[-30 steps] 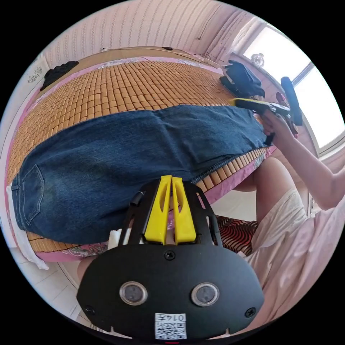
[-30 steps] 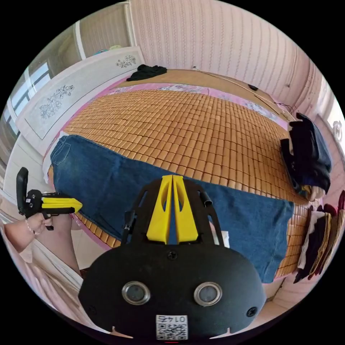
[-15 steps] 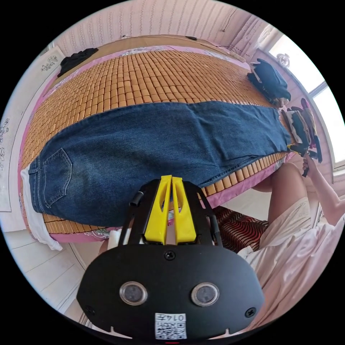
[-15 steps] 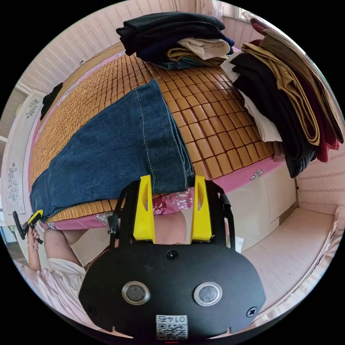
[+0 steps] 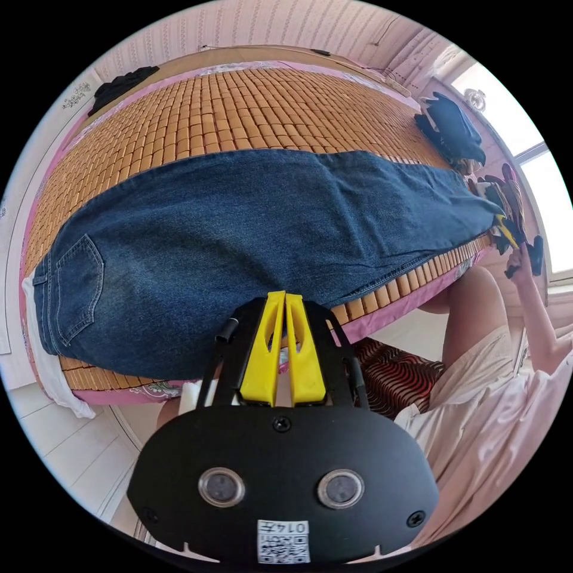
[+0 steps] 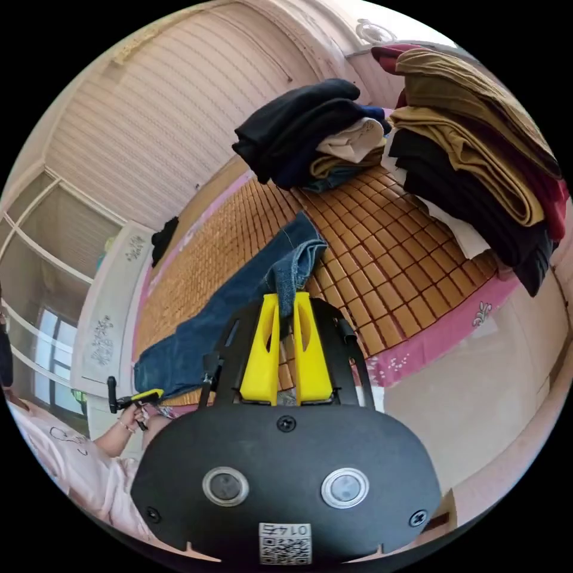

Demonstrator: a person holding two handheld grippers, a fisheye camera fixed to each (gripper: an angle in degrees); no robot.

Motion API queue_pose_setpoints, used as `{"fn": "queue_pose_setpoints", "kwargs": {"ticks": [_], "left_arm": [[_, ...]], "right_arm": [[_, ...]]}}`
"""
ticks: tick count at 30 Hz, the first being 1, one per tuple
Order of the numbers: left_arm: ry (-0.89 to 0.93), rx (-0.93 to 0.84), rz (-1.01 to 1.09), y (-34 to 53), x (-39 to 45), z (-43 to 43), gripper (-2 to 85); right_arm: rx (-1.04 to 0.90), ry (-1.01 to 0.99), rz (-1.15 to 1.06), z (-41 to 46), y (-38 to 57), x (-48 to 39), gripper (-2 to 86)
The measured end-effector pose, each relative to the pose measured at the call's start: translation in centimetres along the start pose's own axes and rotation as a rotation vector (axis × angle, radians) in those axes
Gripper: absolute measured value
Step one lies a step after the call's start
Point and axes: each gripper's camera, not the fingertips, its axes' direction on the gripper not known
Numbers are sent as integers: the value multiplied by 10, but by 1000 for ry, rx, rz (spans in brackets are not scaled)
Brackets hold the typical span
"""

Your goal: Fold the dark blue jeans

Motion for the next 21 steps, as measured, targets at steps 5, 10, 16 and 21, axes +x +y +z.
{"fn": "queue_pose_setpoints", "kwargs": {"ticks": [5,10,16,21], "left_arm": [[187,-11,125,-17,26,13,-10],[347,19,252,-44,91,38,-10],[478,58,434,-77,155,47,-10],[498,197,260,-44,98,3,-10]], "right_arm": [[374,-190,-48,-80,-4,-13,35],[623,-370,-167,-155,-20,-30,37],[594,-418,-550,-166,-36,-148,40],[140,-501,-869,-40,-7,-286,47]]}}
